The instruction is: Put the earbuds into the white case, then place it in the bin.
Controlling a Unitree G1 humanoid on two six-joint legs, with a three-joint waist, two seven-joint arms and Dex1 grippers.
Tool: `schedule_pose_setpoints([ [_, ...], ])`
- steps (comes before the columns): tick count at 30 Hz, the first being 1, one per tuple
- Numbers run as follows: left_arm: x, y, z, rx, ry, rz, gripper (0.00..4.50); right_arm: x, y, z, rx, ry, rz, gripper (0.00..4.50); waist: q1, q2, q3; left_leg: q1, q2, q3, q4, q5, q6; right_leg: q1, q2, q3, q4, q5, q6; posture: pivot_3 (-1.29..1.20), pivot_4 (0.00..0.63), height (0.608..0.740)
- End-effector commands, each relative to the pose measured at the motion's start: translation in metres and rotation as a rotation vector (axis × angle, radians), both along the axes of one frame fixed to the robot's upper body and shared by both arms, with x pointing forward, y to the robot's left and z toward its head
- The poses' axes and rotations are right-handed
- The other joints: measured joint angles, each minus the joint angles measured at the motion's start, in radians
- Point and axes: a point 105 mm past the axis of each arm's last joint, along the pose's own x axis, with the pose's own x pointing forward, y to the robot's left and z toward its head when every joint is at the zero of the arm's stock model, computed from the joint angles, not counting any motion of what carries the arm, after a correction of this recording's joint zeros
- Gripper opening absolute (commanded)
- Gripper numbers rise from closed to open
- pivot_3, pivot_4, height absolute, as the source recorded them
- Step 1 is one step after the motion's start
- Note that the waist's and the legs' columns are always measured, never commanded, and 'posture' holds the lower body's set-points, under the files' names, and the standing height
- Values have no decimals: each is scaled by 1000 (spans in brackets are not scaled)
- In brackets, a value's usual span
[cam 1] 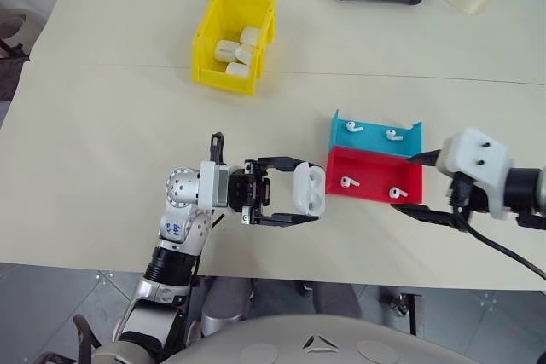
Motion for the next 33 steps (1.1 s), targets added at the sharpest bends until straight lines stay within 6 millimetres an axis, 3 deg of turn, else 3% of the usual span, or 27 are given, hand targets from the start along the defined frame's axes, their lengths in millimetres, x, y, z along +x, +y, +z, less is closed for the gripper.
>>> schedule_pose_setpoints([
  [1,-5,0,1,-13,-20,-20,2791,3,2,-7,-109,-10,30,4500,-1,0,0,0,0,0,0,0,0,0,0,0,0,0,0,0,150,740],
  [17,-3,6,3,7,-24,8,2791,12,0,-30,-245,-22,110,4500,-3,0,0,0,0,1,0,0,0,-1,0,0,0,0,0,0,150,740],
  [20,-3,6,2,8,-21,10,2789,12,-1,-31,-250,-16,115,3856,-3,0,0,0,0,1,0,0,0,-1,0,0,0,0,0,0,150,740],
  [24,-4,6,2,8,-16,12,2789,13,-2,-31,-252,-14,119,2512,-3,0,0,0,0,1,0,0,0,-1,1,0,0,0,0,0,150,740],
  [33,-5,6,2,9,-11,12,2789,13,-2,-34,-256,-5,123,2512,-3,0,0,0,0,1,0,0,0,-1,0,0,0,0,0,0,150,740],
])
